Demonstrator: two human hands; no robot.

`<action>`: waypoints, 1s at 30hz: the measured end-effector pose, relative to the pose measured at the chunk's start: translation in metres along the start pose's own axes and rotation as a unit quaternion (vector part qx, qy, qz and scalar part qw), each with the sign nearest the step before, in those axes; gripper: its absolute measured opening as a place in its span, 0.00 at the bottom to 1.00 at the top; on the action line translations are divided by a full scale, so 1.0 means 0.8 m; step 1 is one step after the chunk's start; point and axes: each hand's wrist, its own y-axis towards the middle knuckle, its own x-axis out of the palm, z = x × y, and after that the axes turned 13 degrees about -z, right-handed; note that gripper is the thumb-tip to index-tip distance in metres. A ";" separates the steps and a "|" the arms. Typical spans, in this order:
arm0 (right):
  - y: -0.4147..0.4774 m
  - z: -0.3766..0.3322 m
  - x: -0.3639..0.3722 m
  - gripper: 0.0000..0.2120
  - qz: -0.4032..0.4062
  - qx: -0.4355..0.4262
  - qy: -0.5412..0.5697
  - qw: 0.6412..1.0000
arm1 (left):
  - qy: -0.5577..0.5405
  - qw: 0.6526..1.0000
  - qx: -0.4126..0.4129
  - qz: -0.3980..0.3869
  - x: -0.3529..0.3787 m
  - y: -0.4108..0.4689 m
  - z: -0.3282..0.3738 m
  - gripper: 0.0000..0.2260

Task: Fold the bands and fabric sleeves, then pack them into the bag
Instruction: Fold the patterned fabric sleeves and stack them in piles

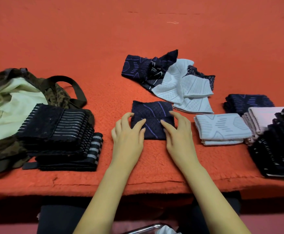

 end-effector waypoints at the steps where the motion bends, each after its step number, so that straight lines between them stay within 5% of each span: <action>1: 0.000 0.002 0.001 0.16 -0.002 -0.015 0.007 1.000 | -0.004 1.000 0.013 0.009 0.001 0.000 -0.002 0.13; 5: -0.002 0.005 0.004 0.21 -0.031 -0.008 0.026 0.999 | -0.033 0.996 0.086 0.013 0.004 0.002 -0.011 0.18; 13: 0.000 0.002 -0.005 0.23 -0.089 0.025 0.105 0.990 | -0.036 0.985 0.112 -0.128 -0.006 0.002 -0.015 0.20; 21: -0.003 0.002 -0.006 0.25 -0.121 -0.002 0.124 0.985 | -0.081 0.990 0.096 -0.071 -0.003 0.007 -0.012 0.13; 25: -0.001 0.000 -0.014 0.15 -0.074 0.004 0.153 0.986 | -0.091 0.987 0.129 -0.019 -0.010 0.005 -0.007 0.16; 30: -0.005 -0.004 -0.025 0.14 -0.013 0.041 0.197 0.979 | -0.261 0.959 0.107 -0.004 -0.029 -0.005 0.002 0.11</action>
